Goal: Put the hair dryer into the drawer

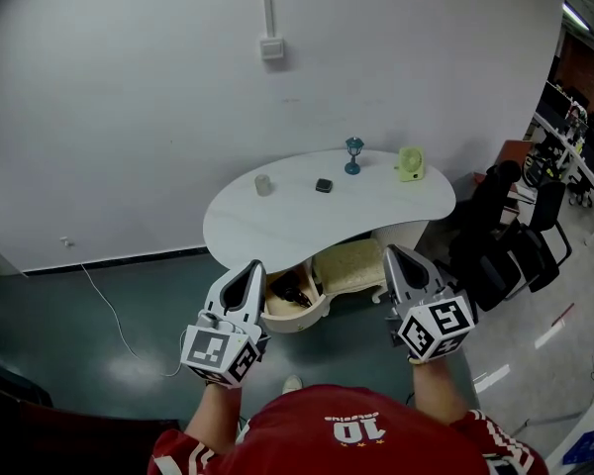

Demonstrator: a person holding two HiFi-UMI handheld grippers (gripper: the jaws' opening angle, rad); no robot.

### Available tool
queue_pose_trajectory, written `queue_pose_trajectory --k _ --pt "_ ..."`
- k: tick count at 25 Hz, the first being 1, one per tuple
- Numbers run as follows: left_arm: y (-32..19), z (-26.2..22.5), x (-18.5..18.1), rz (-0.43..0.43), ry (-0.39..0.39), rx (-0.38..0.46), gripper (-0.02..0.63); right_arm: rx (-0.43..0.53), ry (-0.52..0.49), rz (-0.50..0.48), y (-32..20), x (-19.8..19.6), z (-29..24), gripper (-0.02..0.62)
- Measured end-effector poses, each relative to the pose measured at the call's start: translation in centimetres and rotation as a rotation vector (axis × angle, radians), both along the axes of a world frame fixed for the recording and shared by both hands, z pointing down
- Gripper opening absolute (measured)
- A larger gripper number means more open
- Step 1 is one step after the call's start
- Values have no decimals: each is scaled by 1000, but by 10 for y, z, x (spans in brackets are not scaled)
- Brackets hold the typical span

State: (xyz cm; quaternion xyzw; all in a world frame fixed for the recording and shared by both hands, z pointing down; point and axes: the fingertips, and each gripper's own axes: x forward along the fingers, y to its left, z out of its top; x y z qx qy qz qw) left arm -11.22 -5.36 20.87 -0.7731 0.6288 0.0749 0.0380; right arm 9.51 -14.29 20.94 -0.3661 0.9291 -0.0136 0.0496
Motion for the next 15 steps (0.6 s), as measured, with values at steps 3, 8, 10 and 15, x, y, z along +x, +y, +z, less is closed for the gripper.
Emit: queue_pose_trajectory --k 3,8,10,15 --pt "-2 3 -3 -5 -3 -5 -14 6 6 -15 -1 -7 1 5" --pt "-2 10 -9 -17 -7 0 -14 -5 15 -31 -4 -12 9 5" --pt "-2 11 -12 -26 2 1 -14 -6 19 -37 -5 -15 11 5" --pt "-2 20 -15 -34 10 -5 -14 -3 25 -39 -7 -16 15 5"
